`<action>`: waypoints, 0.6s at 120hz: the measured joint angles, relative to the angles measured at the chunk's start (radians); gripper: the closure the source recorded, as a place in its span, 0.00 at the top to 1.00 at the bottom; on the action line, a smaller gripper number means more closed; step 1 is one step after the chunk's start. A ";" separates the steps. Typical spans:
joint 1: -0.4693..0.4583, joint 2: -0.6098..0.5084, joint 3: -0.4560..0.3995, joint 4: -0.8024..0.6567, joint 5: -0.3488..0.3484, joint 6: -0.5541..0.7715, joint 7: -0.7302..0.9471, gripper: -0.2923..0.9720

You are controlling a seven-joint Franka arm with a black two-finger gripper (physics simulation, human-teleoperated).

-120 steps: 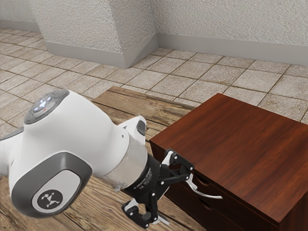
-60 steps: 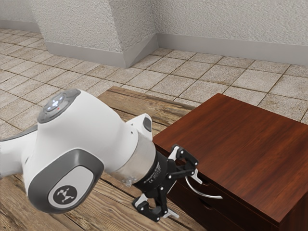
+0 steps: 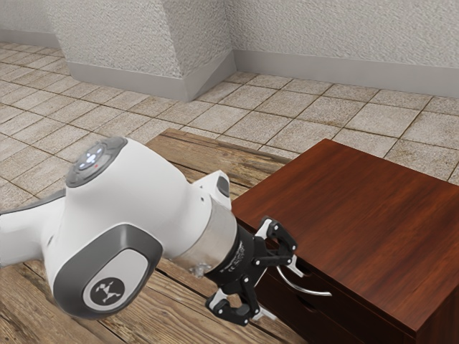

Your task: Pull the drawer handle with one arm to open the drawer

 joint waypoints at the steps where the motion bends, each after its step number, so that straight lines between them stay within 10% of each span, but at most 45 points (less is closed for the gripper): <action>1: 0.001 0.001 0.000 0.000 0.000 0.000 0.000 0.59; 72: 0.007 0.011 0.001 -0.008 0.002 0.005 -0.004 0.39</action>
